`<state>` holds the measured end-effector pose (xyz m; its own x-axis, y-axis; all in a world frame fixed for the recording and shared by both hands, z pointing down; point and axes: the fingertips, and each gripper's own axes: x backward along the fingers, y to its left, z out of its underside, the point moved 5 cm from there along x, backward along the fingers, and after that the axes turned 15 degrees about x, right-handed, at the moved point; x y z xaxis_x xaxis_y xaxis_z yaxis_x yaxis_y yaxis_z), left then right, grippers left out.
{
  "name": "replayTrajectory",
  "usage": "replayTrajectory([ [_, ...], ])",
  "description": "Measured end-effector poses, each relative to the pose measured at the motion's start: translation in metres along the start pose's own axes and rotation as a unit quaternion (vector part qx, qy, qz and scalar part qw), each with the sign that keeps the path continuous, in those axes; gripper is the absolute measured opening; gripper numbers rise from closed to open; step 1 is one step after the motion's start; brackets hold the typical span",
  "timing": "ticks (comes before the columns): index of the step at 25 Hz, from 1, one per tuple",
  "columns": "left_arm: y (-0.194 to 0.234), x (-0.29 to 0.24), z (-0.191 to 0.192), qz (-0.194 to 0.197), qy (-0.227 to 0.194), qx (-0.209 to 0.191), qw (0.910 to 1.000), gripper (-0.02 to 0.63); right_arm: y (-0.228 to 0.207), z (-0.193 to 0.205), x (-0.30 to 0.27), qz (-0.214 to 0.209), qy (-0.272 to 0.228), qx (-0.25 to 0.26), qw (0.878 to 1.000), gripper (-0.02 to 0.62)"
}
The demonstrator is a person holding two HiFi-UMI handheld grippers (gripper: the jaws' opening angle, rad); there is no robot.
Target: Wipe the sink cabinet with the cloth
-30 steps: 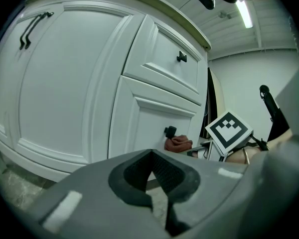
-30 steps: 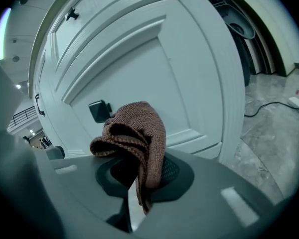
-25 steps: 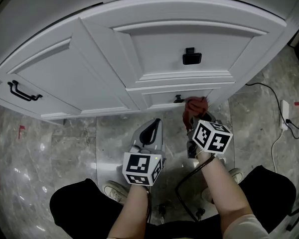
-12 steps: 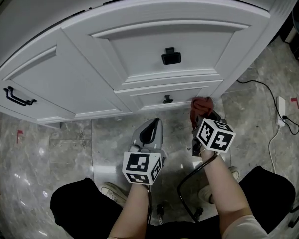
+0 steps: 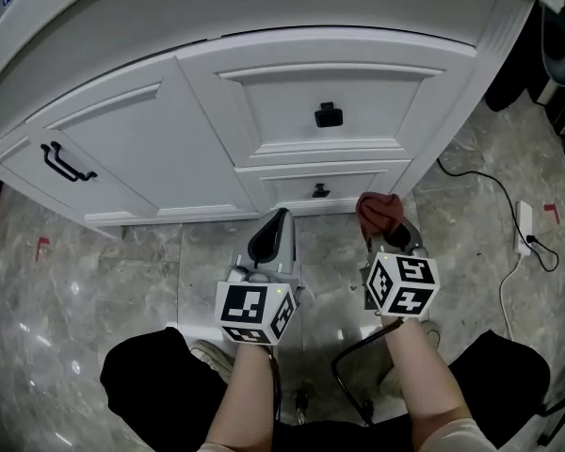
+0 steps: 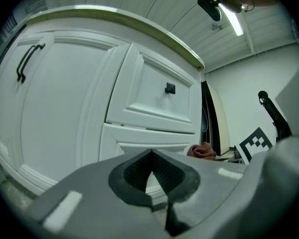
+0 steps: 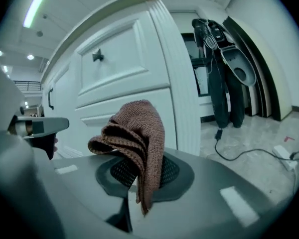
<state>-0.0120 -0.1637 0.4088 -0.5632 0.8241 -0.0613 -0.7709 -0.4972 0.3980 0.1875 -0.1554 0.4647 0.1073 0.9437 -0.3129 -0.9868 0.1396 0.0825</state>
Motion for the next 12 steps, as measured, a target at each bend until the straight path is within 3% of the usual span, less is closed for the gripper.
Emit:
replayTrajectory([
  [5,-0.028,0.033,-0.036,0.004,-0.046,-0.063,0.9970,0.000,0.025,-0.053,0.045,-0.010,-0.069,0.068,0.995,0.078],
  [12,-0.067,0.094,-0.056,0.017,-0.079,-0.081,0.9934,0.000,0.053,-0.074,0.112,-0.022,-0.103,0.063,0.992,0.078],
])
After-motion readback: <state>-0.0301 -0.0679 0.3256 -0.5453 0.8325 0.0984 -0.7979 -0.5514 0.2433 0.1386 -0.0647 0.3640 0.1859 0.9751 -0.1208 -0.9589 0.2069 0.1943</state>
